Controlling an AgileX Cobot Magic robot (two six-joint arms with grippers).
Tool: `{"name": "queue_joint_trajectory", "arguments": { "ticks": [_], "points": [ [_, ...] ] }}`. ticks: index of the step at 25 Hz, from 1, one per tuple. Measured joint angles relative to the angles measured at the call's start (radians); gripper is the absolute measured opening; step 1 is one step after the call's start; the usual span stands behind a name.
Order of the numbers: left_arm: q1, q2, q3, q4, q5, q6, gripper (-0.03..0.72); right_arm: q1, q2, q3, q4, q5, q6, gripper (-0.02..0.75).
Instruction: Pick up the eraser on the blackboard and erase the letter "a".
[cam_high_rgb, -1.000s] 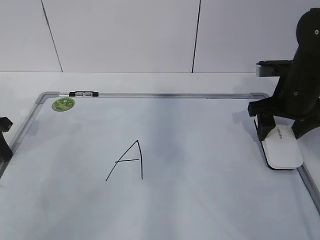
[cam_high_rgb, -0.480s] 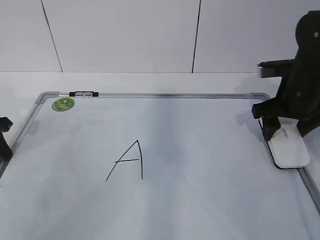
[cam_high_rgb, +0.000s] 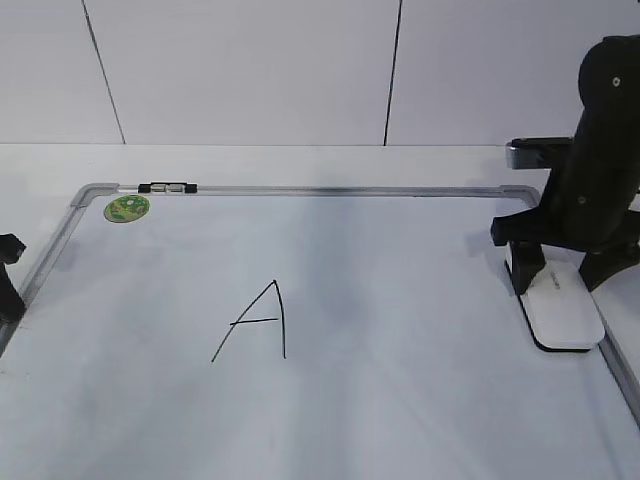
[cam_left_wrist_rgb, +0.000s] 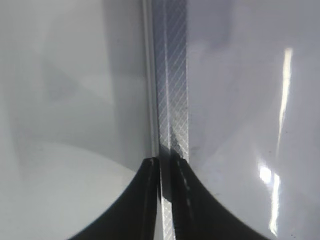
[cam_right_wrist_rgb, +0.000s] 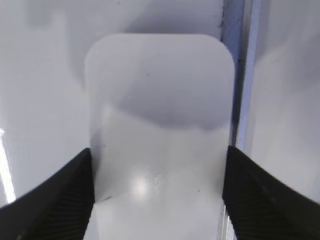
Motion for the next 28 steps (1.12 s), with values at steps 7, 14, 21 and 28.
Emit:
{"name": "queue_joint_trajectory", "arguments": {
  "ticks": [7, 14, 21, 28],
  "points": [
    [0.000, 0.000, 0.000, 0.000, 0.000, 0.000, 0.052, 0.000, 0.002, 0.000, -0.006, 0.000, 0.000, 0.577],
    [0.000, 0.000, 0.000, 0.000, 0.000, 0.000, 0.052, 0.000, 0.002, -0.002, -0.016, 0.004, 0.002, 0.583],
    [0.000, 0.000, 0.000, 0.000, 0.000, 0.000, 0.052, 0.000, 0.002, -0.002, -0.026, 0.010, 0.000, 0.596],
    [0.000, 0.000, 0.000, 0.000, 0.000, 0.000, 0.052, 0.000, 0.002, -0.057, -0.034, 0.055, -0.002, 0.596]
  ]
}}
